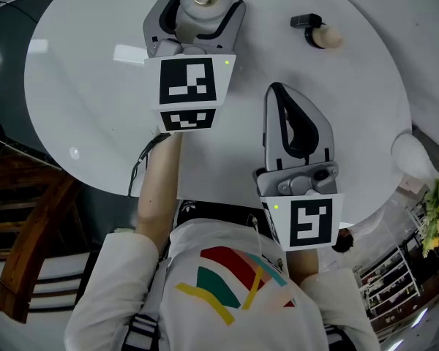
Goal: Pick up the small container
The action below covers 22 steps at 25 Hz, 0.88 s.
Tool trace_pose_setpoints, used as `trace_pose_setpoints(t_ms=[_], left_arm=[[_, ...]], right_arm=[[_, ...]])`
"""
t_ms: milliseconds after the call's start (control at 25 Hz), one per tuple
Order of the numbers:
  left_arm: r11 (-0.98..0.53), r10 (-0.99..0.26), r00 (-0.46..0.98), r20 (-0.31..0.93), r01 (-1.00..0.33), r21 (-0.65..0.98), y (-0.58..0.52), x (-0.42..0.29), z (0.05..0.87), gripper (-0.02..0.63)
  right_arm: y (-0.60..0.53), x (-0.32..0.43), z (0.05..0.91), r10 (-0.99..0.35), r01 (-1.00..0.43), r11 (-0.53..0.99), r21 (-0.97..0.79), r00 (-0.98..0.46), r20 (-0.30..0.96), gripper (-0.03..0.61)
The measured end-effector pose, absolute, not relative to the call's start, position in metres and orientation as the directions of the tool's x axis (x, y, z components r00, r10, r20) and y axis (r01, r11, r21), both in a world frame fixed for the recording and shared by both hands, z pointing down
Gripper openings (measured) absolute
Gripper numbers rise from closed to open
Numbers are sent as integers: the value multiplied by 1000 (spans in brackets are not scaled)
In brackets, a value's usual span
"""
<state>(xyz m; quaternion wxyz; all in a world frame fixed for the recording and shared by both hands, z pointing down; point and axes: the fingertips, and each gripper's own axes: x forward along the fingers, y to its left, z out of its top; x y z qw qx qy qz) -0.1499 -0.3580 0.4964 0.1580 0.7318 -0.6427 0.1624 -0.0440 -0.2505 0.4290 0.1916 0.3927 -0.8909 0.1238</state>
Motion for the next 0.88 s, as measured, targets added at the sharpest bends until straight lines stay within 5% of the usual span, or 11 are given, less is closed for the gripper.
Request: trace_pose_setpoints(t_ms=[880], left_arm=[[-139,-883,128,451,-990,9,-357,-150,495,345]], right_arm=[[-252,-42,432,-649,-745,663,-68,-618,443,12]])
